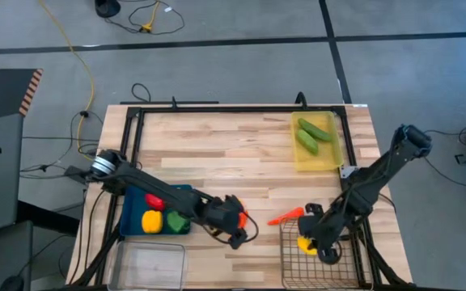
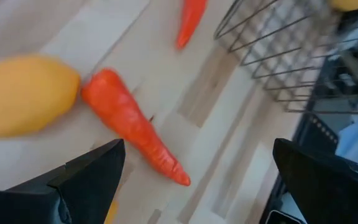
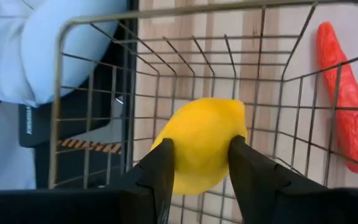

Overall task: Sort produce into baskets
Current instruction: Put the yellow lemon into the wire basket, then put the left orange carrot into the transparent bin

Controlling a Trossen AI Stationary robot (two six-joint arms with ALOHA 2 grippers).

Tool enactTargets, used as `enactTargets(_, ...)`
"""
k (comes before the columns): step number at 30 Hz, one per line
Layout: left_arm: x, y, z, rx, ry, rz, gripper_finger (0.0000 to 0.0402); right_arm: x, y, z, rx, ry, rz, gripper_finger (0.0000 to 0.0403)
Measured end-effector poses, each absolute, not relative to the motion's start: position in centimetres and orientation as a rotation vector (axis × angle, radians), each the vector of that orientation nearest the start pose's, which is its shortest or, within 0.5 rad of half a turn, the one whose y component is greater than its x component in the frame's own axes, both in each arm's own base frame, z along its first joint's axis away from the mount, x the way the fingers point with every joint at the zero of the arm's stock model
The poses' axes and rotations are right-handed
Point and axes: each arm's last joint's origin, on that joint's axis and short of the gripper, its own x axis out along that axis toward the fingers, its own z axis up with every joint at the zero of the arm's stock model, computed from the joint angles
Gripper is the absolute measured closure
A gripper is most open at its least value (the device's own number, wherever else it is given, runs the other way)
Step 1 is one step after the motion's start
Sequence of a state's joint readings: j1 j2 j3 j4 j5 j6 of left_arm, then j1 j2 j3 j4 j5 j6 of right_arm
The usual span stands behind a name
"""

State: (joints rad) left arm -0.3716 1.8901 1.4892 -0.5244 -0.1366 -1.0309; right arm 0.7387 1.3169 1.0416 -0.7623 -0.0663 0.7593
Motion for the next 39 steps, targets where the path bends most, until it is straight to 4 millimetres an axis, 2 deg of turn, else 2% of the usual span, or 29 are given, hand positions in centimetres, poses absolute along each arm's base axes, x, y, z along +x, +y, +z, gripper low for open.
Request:
enactTargets(9, 41.0, -14.5, 20.4, -0.861, 1.051, 0.388, 0.0006, 19.3, 17.9, 24.7, 0.278, 1.320, 0.278, 0.0232)
enactTargets(15, 41.0, -13.7, 18.7, -0.893, 1.131, 0.452, 0.0006, 19.6, 17.9, 24.1, 0.281, 1.360, 0.267, 0.0180)
enactTargets(20, 41.3, -13.0, 18.6, -0.868, 1.101, 0.474, 0.0006, 19.9, 17.7, 24.1, 0.297, 1.369, 0.266, 0.0154)
enactTargets(26, 41.5, -12.3, 18.6, -0.855, 1.057, 0.541, 0.0006, 20.0, 17.2, 24.6, 0.372, 1.387, 0.271, 0.0154)
enactTargets(35, 41.4, -12.2, 18.6, -0.854, 1.040, 0.565, 0.0006, 19.6, 16.1, 26.2, 0.432, 1.331, 0.285, 0.0154)
enactTargets(39, 41.9, -12.5, 16.8, -0.862, 1.076, 0.563, 0.0006, 19.2, 15.6, 27.1, 0.424, 1.271, 0.284, 0.0154)
